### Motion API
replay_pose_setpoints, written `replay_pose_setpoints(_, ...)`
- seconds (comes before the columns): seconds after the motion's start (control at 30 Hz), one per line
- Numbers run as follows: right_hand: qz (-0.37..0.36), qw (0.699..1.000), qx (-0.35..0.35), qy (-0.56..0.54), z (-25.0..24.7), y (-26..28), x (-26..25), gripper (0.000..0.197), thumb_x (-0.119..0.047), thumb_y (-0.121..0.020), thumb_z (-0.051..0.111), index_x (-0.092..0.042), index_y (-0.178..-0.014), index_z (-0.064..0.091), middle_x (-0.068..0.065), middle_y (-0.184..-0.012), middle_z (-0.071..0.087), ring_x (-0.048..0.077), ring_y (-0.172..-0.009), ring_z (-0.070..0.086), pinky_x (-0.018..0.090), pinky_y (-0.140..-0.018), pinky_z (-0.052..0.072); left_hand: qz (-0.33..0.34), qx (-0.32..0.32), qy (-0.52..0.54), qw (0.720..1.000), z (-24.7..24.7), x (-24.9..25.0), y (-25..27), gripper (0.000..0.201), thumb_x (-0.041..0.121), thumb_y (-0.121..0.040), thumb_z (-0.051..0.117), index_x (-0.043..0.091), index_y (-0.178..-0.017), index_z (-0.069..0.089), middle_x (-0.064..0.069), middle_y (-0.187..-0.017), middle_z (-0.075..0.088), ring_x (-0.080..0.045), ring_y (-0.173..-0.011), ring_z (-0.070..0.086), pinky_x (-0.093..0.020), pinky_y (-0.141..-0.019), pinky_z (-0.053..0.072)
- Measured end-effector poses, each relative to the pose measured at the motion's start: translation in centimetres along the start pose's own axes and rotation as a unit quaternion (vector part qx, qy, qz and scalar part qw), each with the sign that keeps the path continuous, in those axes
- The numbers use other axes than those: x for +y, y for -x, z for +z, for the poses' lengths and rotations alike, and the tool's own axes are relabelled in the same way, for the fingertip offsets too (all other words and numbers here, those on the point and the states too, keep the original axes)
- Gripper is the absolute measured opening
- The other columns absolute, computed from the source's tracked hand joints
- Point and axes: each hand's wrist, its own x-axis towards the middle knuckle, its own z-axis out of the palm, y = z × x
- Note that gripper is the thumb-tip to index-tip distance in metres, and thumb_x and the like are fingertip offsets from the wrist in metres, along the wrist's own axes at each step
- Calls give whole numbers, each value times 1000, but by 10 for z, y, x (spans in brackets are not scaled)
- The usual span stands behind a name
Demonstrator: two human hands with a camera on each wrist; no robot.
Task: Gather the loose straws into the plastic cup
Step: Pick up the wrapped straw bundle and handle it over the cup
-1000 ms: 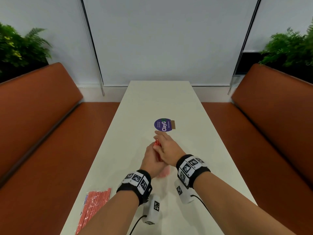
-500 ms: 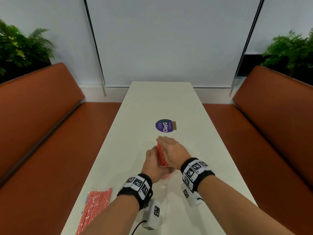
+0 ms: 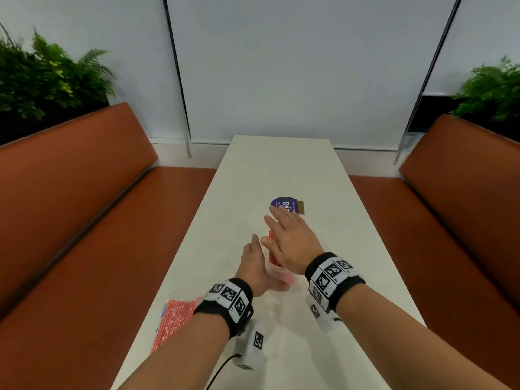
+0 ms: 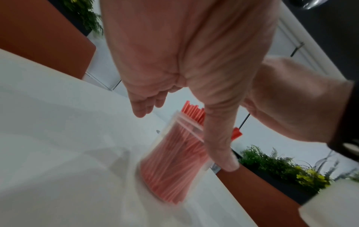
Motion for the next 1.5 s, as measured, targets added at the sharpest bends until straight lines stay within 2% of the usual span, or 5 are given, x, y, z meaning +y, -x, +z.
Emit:
replay_pose_setpoints(0.2,-68,992,101,-23,-3,-1,-59,28,-19,-88,54,-1,-104,69,18,-113,63,34,-102,58,43,-89,52,-56,42,-53,996,-33,-21,37,131,30,-66,86,6,-153,-10,-14,-159,12,-30,-147,16,-37,-116,26)
replay_pose_setpoints(0.53,95,949,-247,-173,22,29,-160,27,-8,-94,43,7,-114,54,22,-124,56,36,-114,55,37,-93,46,-278,104,-207,932,-65,-82,91,64,49,-88,46,7,-137,39,-13,-136,42,-33,-126,36,-43,-100,38)
replay_pose_setpoints(0.77,102,925,-318,-183,42,46,-184,17,-3,-94,44,3,-86,58,-3,-64,31,34,-100,55,34,-85,44,-324,37,-300,896,-55,-108,118,65,42,-87,57,6,-138,42,-11,-135,47,-28,-123,43,-36,-102,38)
replay_pose_setpoints(1.27,301,741,-222,-557,59,64,-157,15,7,-80,51,6,-93,59,12,-77,52,23,-76,57,39,-69,58,-244,42,21,969,-45,-80,128,27,13,-95,48,3,-117,58,-11,-98,63,-26,-81,59,-27,-50,45)
replay_pose_setpoints(1.5,258,739,-237,-575,28,82,-139,41,7,-79,47,-12,-115,52,12,-84,57,25,-83,57,36,-65,53,-156,23,246,956,-34,-35,125,25,11,-90,45,17,-113,53,-22,-109,66,-34,-82,65,-42,-71,56)
